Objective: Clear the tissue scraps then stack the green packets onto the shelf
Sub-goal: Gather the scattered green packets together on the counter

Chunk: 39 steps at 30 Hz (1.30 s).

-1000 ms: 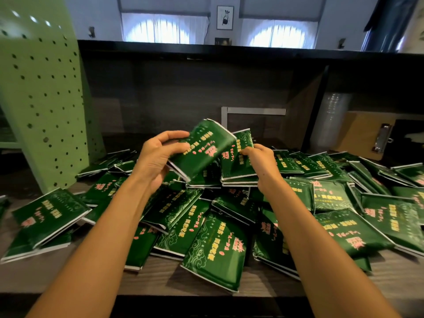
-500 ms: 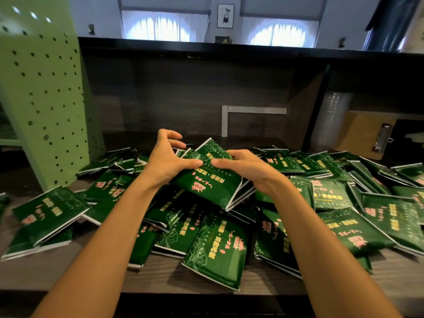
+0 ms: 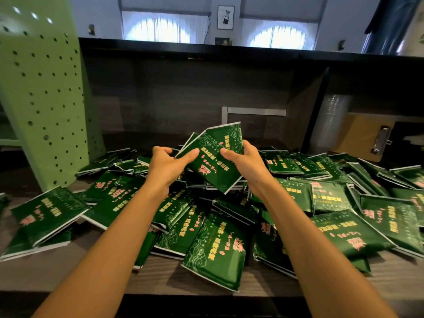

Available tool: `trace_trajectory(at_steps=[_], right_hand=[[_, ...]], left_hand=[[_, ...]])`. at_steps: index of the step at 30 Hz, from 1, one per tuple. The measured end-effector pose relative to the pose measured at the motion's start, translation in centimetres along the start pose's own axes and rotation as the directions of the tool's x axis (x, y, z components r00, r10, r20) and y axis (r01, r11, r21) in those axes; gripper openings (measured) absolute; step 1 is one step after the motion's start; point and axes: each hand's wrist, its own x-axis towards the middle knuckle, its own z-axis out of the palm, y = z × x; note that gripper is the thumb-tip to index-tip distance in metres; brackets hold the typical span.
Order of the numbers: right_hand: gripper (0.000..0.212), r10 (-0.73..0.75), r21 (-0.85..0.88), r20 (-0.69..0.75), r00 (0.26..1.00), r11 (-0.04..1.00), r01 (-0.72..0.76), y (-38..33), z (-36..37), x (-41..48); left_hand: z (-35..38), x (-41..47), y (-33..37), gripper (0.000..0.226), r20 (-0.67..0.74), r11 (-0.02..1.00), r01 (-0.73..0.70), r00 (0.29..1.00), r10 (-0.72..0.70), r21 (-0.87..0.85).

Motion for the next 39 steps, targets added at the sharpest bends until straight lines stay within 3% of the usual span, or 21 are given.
trace_trajectory(at_steps=[3,5,9,14,18,23,27,30,33,37,39], right_hand=[[0.019,0.006,-0.015,0.031,0.999,1.0,-0.006,0.1,0.7,-0.2],[0.02,0.015,-0.056,0.038,0.999,0.998,-0.013,0.1,1.2,-0.4],[0.042,0.04,-0.135,0.043,0.998,0.99,-0.034,-0.2,1.2,-0.7],[0.038,0.06,-0.154,0.064,0.996,0.987,-0.049,-0.1,0.6,-0.6],[0.025,0.093,-0.123,0.166,0.982,0.99,-0.073,-0.4,0.8,-0.9],[0.006,0.139,-0.113,0.248,0.959,0.987,-0.114,-0.4,1.0,-1.0],[0.015,0.117,-0.086,0.225,0.967,0.991,-0.1,-0.5,0.8,-1.0],[0.022,0.08,-0.096,-0.009,0.997,0.992,-0.081,-0.2,0.1,-0.3],[0.023,0.104,-0.133,-0.198,0.975,0.982,-0.132,0.3,-0.8,0.6],[0.028,0.177,-0.171,-0.259,0.95,0.959,-0.225,0.8,-0.7,1.0],[0.026,0.185,-0.17,-0.246,0.952,0.958,-0.23,0.8,-0.5,1.0]], left_hand=[[0.2,-0.6,0.2,0.052,0.031,0.976,-0.026,0.999,0.033,-0.215],[0.3,-0.7,0.3,0.042,-0.02,0.972,-0.108,0.994,0.106,-0.208],[0.1,-0.7,0.4,0.025,-0.012,0.964,-0.164,0.986,0.165,-0.21],[-0.1,-0.7,0.5,0.016,0.081,0.96,-0.188,0.975,0.208,-0.206],[0.0,-0.5,0.4,0.031,0.103,0.956,-0.215,0.965,0.239,-0.2],[0.6,-0.3,0.0,0.043,-0.004,0.942,-0.28,0.959,0.284,-0.182],[1.1,0.1,-0.2,0.032,-0.089,0.927,-0.316,0.949,0.304,-0.202],[1.2,0.7,-0.8,0.02,-0.153,0.954,-0.3,0.943,0.295,-0.012],[1.5,1.1,-1.8,0.025,-0.045,0.918,-0.204,0.972,0.232,0.34],[2.1,0.8,-2.4,0.054,0.097,0.667,-0.197,0.978,0.184,0.719],[2.3,0.8,-2.5,0.068,0.123,0.567,-0.176,0.984,0.131,0.805]])
